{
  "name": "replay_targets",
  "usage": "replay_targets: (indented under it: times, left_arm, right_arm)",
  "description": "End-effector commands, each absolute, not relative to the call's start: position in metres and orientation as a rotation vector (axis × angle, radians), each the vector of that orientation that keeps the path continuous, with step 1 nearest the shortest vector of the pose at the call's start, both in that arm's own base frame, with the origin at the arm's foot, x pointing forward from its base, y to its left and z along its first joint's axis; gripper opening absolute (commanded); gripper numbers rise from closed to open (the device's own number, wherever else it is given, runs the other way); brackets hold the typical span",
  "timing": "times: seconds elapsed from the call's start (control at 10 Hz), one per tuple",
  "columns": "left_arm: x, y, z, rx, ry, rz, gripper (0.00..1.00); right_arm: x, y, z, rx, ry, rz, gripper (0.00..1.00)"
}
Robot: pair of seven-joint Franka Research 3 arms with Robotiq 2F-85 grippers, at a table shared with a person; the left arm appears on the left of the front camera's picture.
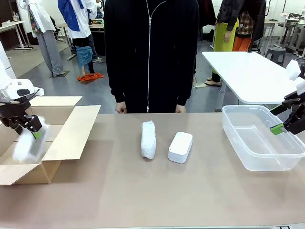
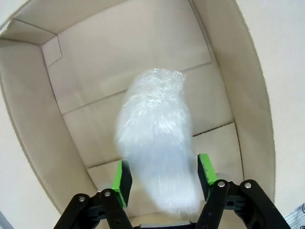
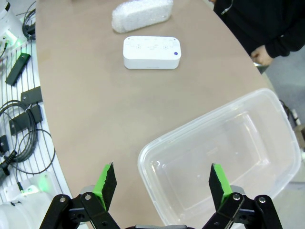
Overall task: Separate and place wrapped and unwrapped clocks.
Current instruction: If the picked Digital clock is wrapped, place it in the Package Box ; if not, place it in the Organizing box.
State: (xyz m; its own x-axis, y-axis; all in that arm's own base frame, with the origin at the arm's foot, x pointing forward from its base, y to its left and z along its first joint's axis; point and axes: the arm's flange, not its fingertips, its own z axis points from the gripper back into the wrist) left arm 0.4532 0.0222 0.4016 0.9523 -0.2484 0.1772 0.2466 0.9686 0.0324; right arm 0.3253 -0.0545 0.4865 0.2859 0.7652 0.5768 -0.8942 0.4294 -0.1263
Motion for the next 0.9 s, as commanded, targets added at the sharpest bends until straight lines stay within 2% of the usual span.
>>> replay_targets:
  times: [0.0, 0.1, 0.2, 0.3, 0.8]
  left_arm:
    - [0.458, 0.026, 0.405, -0.007, -0.172, -0.249, 0.84]
    - [0.457, 0.026, 0.405, -0.006, -0.173, -0.252, 1.0]
    - [0.457, 0.026, 0.407, -0.005, -0.174, -0.255, 0.93]
    - [0.456, 0.025, 0.409, -0.005, -0.175, -0.257, 1.0]
    - [0.436, 0.014, 0.442, 0.019, -0.193, -0.246, 1.0]
  right_arm:
    - [0.327, -0.054, 0.484, 0.269, -0.645, 1.136, 1.0]
    - [0.327, -0.054, 0.484, 0.269, -0.645, 1.136, 1.0]
    - [0.327, -0.054, 0.484, 0.269, -0.645, 1.136, 1.0]
    - [0.327, -0.054, 0.484, 0.269, -0.645, 1.136, 1.0]
    - [0.327, -0.054, 0.484, 0.269, -0.645, 1.136, 1.0]
